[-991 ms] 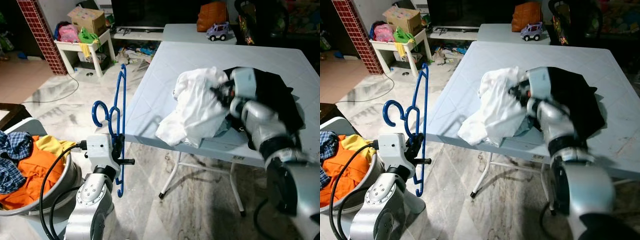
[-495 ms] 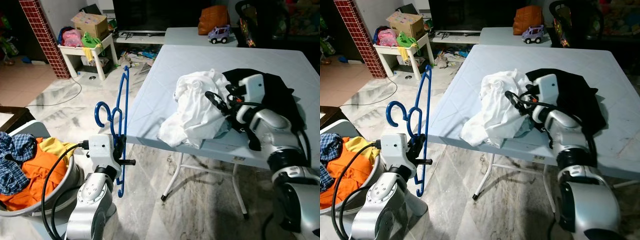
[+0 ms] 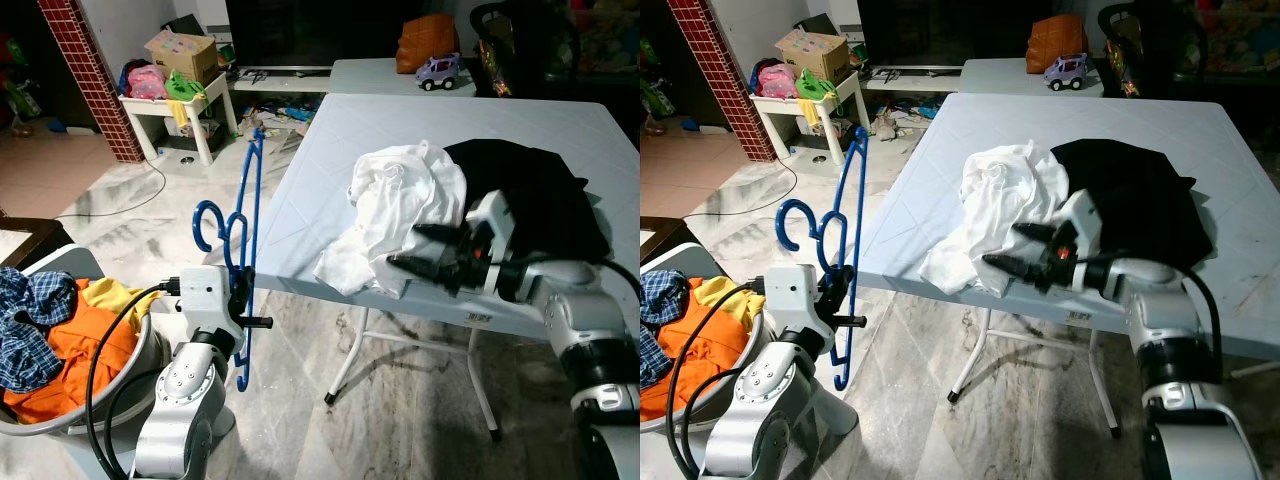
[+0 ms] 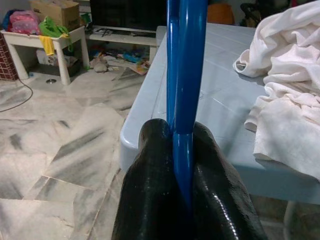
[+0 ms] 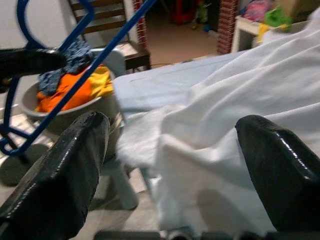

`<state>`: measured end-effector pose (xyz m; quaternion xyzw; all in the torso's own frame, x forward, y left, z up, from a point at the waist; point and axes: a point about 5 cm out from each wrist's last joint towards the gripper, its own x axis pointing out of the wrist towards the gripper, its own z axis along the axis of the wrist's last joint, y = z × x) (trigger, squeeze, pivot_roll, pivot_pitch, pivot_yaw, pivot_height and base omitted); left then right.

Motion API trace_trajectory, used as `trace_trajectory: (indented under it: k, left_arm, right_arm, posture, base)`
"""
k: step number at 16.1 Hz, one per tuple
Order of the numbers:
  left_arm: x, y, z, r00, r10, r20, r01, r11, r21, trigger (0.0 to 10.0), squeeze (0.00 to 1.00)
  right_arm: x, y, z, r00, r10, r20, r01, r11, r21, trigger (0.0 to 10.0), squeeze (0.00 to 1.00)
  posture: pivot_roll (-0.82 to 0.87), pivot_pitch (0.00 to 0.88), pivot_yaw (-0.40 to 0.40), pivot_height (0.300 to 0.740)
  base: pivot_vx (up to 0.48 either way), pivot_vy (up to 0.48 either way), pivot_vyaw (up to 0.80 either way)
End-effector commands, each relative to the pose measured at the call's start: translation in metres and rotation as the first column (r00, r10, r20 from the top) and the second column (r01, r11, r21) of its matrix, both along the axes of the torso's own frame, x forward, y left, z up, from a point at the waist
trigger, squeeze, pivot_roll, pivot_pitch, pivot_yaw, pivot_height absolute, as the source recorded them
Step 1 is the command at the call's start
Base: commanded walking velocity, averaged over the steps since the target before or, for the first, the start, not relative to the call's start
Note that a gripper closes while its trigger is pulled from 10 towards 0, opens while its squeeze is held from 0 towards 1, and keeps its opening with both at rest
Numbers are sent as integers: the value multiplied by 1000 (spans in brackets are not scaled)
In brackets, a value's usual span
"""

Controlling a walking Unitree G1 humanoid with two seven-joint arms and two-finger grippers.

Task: Hang hanger

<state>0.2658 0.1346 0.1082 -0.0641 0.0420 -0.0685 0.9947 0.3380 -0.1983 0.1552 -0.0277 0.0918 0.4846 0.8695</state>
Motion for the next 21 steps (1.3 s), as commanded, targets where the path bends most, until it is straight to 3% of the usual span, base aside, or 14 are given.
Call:
trace_trajectory:
  k: [1, 6, 10, 12, 17, 21]
  left_arm:
    - [2, 5, 4, 1000, 16, 18, -17, 1000, 15, 10000, 0]
    - [0, 1, 4, 1000, 5, 17, -5, 1000, 16, 10000, 0]
    - [-1, 5, 5, 1000, 13, 17, -14, 1000, 21, 10000, 0]
    - [-3, 5, 6, 1000, 0, 5, 0, 1000, -21, 10000, 0]
    - [-12, 11, 1, 999, 4, -32, -4, 1000, -6, 10000, 0]
    - [-14, 6, 1, 999, -5, -42, 4, 1000, -14, 10000, 0]
  right_arm:
    - [-10, 6, -4, 995, 94, -34, -94, 995, -14, 10000, 1000]
    - [-30, 26, -27, 956, 246, -163, -255, 966, -37, 10000, 1000]
    - [-30, 43, -35, 953, 243, -181, -255, 966, -46, 10000, 1000]
    - [-31, 49, -41, 952, 243, -188, -263, 960, -94, 10000, 1000]
    - [-19, 71, -50, 965, 185, -187, -220, 958, -186, 10000, 1000]
    - [2, 86, -53, 982, 22, -187, -63, 974, -217, 10000, 1000]
  posture:
    - [-7, 0, 61, 740]
    - [2, 0, 63, 740]
    - [13, 0, 61, 740]
    - [13, 0, 62, 740]
    - [19, 0, 57, 740]
    - [36, 0, 39, 740]
  base:
    - [0, 0, 0]
    - [0, 0, 0]
    - [0, 0, 0]
    - [0, 0, 0]
    - [0, 0, 0]
    - [0, 0, 0]
